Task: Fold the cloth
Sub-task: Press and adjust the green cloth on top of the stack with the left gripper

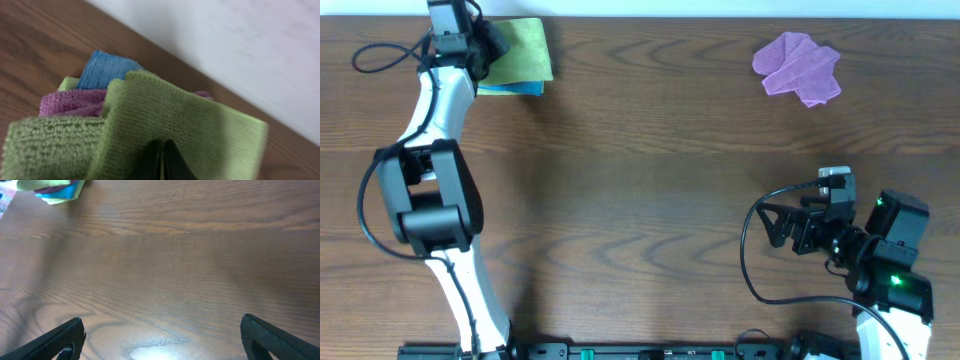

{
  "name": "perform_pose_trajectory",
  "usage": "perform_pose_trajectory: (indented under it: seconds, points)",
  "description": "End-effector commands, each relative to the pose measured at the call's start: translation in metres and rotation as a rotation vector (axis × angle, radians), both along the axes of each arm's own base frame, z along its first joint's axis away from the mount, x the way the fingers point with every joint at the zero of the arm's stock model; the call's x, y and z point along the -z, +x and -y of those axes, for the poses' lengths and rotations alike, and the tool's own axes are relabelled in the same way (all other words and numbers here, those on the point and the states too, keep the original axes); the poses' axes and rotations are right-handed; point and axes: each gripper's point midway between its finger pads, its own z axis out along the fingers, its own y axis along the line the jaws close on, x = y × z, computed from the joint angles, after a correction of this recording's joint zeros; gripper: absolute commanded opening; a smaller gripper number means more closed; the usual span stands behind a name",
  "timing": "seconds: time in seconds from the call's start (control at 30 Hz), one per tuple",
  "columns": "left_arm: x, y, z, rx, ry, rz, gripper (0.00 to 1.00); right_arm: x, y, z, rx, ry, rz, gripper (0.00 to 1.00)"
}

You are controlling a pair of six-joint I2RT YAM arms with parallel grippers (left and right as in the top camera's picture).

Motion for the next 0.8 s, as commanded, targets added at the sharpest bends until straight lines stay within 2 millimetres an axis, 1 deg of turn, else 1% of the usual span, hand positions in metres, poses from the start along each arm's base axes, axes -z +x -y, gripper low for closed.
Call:
perform_pose_trajectory:
  seconds: [0.0,0.13,0.2,0.3,0.43,0.5,0.57,0.67,0.7,0.77]
  points:
    - [0.012,0.007,-0.012,-0.057,0.005,0.001,0.06,0.001,-0.001,-0.001,0.005,0.017,-0.009,0.99]
    - [0.036,0.011,-0.017,-0.083,0.014,-0.013,0.06,0.001,-0.001,-0.001,0.004,0.017,-0.009,0.99]
    - [0.044,0.012,-0.024,-0.113,0.037,-0.02,0.06,0.001,-0.001,-0.001,0.005,0.017,-0.009,0.99]
    - [0.046,0.011,-0.033,-0.152,0.067,-0.022,0.06,0.001,-0.001,-0.001,0.005,0.017,-0.009,0.99]
    - [0.042,0.014,-0.037,-0.15,0.072,-0.004,0.06,0.001,-0.001,-0.001,0.005,0.017,-0.009,0.99]
    - [0.039,0.016,-0.033,-0.131,0.058,0.005,0.09,0.001,-0.001,-0.001,0.005,0.017,-0.009,0.99]
    - [0.03,0.02,-0.026,-0.09,0.043,0.026,0.18,0.001,-0.001,-0.001,0.005,0.017,-0.009,0.99]
    - [0.007,0.027,-0.02,-0.035,0.047,0.062,0.23,0.001,-0.001,-0.001,0.005,0.017,-0.009,0.99]
    - [0.001,0.028,-0.018,-0.023,0.049,0.066,0.27,0.001,-0.001,-0.001,0.005,0.017,-0.009,0.99]
    - [-0.014,0.028,-0.015,0.009,0.062,0.065,0.31,0.001,-0.001,-0.001,0.005,0.017,-0.009,0.99]
